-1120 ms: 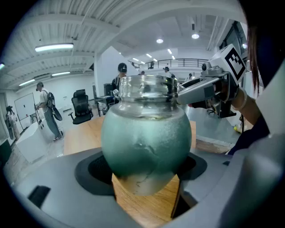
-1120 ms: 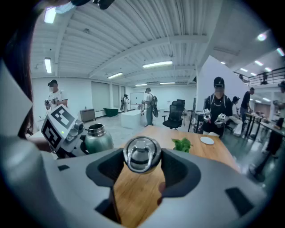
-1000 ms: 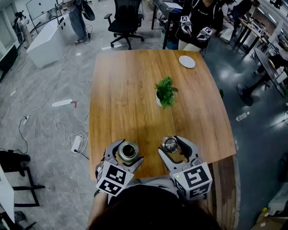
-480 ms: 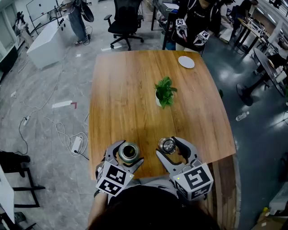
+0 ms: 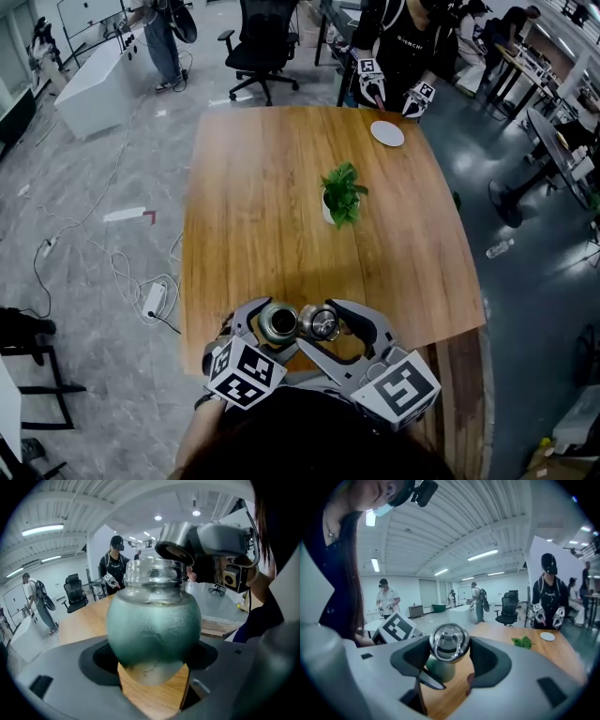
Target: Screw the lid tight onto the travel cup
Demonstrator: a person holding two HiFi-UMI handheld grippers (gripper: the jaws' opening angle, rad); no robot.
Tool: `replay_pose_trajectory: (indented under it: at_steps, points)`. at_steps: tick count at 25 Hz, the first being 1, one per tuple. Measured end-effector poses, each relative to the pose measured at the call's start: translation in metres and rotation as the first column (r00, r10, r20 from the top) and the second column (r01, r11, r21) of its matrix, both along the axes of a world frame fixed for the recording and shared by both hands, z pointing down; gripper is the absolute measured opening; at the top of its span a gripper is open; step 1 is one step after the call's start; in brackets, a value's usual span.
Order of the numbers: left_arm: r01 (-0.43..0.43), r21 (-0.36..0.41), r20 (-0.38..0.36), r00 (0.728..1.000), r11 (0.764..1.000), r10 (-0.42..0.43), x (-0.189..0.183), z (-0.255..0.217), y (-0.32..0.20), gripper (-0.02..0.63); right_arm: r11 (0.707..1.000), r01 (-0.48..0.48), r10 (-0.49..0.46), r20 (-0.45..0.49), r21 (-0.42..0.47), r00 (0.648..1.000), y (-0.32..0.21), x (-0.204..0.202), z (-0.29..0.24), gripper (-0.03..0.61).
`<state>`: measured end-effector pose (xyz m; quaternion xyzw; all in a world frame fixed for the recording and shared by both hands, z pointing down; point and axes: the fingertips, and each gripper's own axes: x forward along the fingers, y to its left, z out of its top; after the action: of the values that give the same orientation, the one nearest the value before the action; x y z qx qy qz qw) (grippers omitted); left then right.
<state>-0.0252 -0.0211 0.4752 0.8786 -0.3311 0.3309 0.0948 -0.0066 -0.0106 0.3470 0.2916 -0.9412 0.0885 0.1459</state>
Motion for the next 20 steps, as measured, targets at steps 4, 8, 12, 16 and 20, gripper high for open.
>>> replay_pose_trajectory:
  at_steps: [4,8,12,16,20]
  points:
    - [-0.063,0.006,0.037,0.997,0.998,0.062,0.009,0.005,0.006,0.387,0.998,0.063,-0.064,-0.025,-0.009,0.998,0.007,-0.015,0.006,0.276]
    - [-0.123,0.007,0.054,0.991,0.992,0.122,0.014,0.005,0.011,0.387,0.993,0.116,-0.117,-0.079,-0.024,0.99,0.014,-0.021,0.014,0.276]
    - [-0.175,0.014,0.093,0.981,0.984,0.173,0.014,0.01,0.013,0.387,0.988,0.148,-0.153,-0.11,-0.053,0.982,0.017,-0.027,0.023,0.276]
    - [-0.195,0.011,0.096,0.976,0.981,0.193,0.014,0.011,0.012,0.387,0.982,0.165,-0.177,-0.155,-0.087,0.972,0.019,-0.029,0.036,0.276]
    - [-0.222,0.005,0.098,0.97,0.975,0.22,0.014,0.015,0.013,0.387,0.979,0.17,-0.185,-0.139,-0.112,0.973,0.017,-0.03,0.039,0.276]
